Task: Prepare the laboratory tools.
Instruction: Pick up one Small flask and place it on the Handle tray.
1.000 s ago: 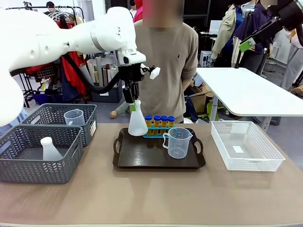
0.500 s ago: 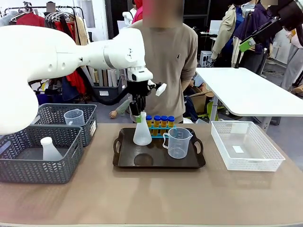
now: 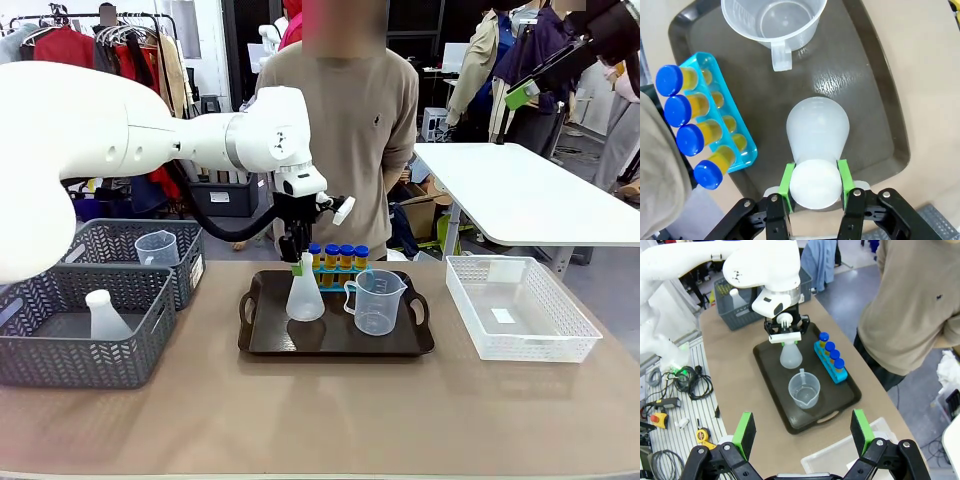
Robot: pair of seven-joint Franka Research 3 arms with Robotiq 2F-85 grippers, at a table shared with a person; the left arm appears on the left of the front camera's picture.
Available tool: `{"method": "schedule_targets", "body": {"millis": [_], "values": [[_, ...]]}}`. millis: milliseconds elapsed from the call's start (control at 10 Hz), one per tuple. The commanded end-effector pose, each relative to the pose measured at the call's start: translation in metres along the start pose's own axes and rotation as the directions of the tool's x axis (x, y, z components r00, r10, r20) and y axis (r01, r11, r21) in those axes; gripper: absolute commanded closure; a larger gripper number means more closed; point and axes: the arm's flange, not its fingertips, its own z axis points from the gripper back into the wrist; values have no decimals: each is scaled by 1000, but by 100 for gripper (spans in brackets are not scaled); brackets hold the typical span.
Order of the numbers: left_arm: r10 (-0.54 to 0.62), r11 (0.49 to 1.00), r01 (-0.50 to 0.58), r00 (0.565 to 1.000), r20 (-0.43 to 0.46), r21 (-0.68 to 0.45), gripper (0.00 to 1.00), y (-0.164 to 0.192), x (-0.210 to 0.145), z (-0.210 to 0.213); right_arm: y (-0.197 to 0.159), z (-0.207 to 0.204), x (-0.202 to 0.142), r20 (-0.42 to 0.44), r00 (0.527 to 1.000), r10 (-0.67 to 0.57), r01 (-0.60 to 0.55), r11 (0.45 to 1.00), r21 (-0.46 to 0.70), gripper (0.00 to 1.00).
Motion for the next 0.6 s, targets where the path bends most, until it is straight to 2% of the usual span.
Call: {"method": "schedule_targets", "body": {"millis": [0,500], "values": [[-7,1000,8,1000,-16,22,100,-17,-1,-2,1,0,1,6,1000,3,-3,1000,3,0],[-28,1000,29,999,-35,9,100,-18,3,-8,1,0,1,6,1000,3,-3,1000,3,0]]}}
